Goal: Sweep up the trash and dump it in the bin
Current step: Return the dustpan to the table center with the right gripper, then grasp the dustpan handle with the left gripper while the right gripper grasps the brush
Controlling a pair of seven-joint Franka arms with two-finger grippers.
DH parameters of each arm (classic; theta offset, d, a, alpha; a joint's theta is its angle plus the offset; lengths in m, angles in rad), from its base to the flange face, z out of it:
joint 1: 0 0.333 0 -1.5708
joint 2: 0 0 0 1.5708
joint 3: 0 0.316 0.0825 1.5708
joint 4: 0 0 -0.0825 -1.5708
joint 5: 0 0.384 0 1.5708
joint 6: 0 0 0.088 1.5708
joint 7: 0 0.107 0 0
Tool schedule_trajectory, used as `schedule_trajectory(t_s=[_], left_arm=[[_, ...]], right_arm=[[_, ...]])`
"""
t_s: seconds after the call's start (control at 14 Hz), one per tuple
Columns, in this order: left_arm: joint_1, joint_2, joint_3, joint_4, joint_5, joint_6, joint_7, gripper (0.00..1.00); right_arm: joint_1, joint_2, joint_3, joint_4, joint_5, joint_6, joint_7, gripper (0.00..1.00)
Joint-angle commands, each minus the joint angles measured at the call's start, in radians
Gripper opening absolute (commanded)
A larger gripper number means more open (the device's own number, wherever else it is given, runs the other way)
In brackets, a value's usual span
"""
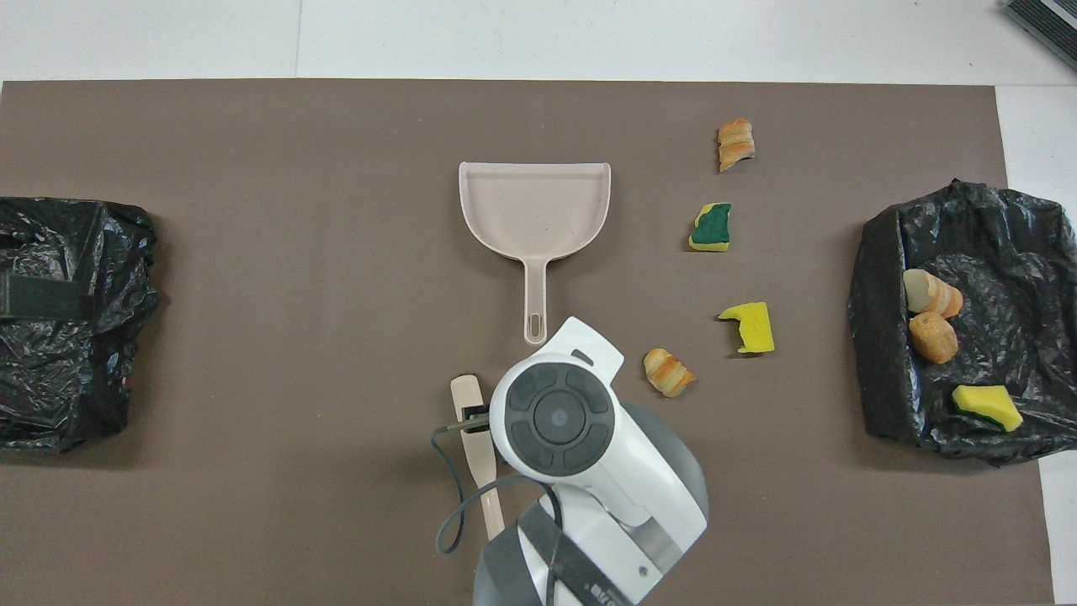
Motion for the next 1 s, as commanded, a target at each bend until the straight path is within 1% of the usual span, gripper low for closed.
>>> schedule_trajectory(t_s=[0.0, 0.14, 0.21, 0.36, 0.5, 0.57, 0.71, 0.86, 0.93], left_arm=[[-0.049, 0.016, 0.002, -0.036, -0.011, 0.06, -0.064, 1.0], [-0.124, 0.052, 0.002, -0.04, -0.011, 0.083, -0.108, 1.0], [-0.157, 0.067, 0.002, -0.042, -0.011, 0.094, -0.128, 1.0], [-0.214, 0.092, 0.002, -0.068, -0.011, 0.143, -0.197, 1.0], [-0.263, 0.125, 0.002, -0.1, -0.011, 0.262, -0.307, 1.0], [-0.287, 0.138, 0.002, -0.105, -0.011, 0.292, -0.358, 1.0], [-0.327, 0.147, 0.002, -0.106, -0.011, 0.298, -0.383, 1.0], [-0.375, 0.187, 0.002, -0.109, -0.011, 0.317, -0.384, 1.0], [-0.396, 0.211, 0.002, -0.109, -0.011, 0.355, -0.391, 1.0]], right_arm=[[0.042, -0.118, -0.003, -0.167, 0.072, 0.074, -0.004, 1.0], [0.087, -0.152, -0.003, -0.238, 0.118, 0.129, -0.002, 1.0], [0.107, -0.151, -0.003, -0.253, 0.123, 0.142, -0.001, 1.0], [0.151, -0.135, -0.003, -0.268, 0.125, 0.161, 0.001, 0.94], [0.186, -0.116, -0.003, -0.291, 0.125, 0.194, 0.004, 0.87], [0.203, -0.102, -0.003, -0.302, 0.125, 0.233, 0.018, 0.84], [0.217, -0.073, -0.003, -0.308, 0.125, 0.269, 0.027, 0.8], [0.217, -0.065, -0.005, -0.308, 0.122, 0.27, 0.027, 0.71], [0.219, -0.057, -0.005, -0.308, 0.12, 0.281, 0.027, 0.67]])
